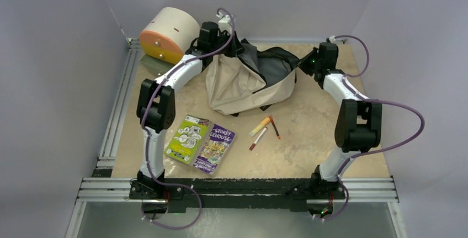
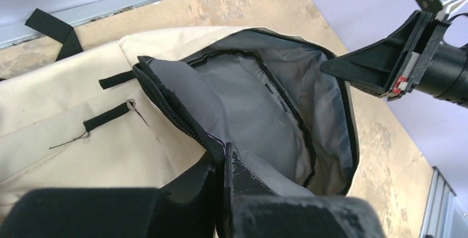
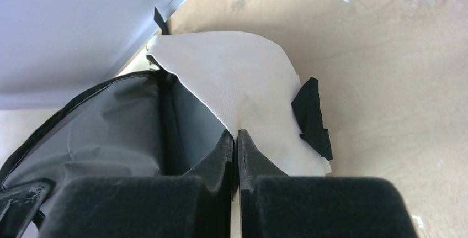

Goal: Pack the student bag
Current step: Adjust the student bag at the center of the board.

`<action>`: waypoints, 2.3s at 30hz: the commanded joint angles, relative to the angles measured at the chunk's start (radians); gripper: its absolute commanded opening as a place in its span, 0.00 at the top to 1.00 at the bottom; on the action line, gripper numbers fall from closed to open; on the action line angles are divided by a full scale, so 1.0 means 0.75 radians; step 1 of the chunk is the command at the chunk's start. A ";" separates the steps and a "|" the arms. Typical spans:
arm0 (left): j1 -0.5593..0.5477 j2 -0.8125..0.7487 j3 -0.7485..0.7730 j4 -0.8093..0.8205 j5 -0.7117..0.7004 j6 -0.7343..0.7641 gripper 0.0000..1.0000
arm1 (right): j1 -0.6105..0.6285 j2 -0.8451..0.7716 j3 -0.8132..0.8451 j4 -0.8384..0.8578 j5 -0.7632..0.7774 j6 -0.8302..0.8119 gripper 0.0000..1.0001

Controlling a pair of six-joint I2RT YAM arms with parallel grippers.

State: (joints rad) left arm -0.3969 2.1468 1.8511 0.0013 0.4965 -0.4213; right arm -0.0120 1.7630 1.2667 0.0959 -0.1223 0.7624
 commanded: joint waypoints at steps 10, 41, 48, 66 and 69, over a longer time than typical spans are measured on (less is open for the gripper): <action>0.089 -0.145 -0.184 0.009 -0.248 0.366 1.00 | -0.021 -0.165 -0.079 0.098 0.064 -0.021 1.00; 0.080 -0.262 0.040 -0.171 -0.504 0.309 0.28 | -0.021 -0.183 -0.129 0.105 -0.043 -0.135 1.00; 0.048 -0.415 -0.016 -0.161 -0.427 0.242 0.26 | -0.021 -0.162 -0.104 0.115 -0.044 -0.161 1.00; -0.401 -0.379 -0.278 -0.231 -1.088 -0.268 0.22 | -0.021 -0.138 -0.104 0.107 -0.070 -0.180 0.90; -0.420 -0.344 -0.274 -0.256 -1.162 -0.383 0.22 | -0.021 -0.138 -0.105 0.100 -0.076 -0.187 0.90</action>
State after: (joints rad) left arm -0.7082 1.8694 1.6394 -0.1982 -0.2325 -0.5385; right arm -0.0227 1.6634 1.1534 0.1276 -0.1539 0.6456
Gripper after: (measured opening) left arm 0.779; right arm 0.100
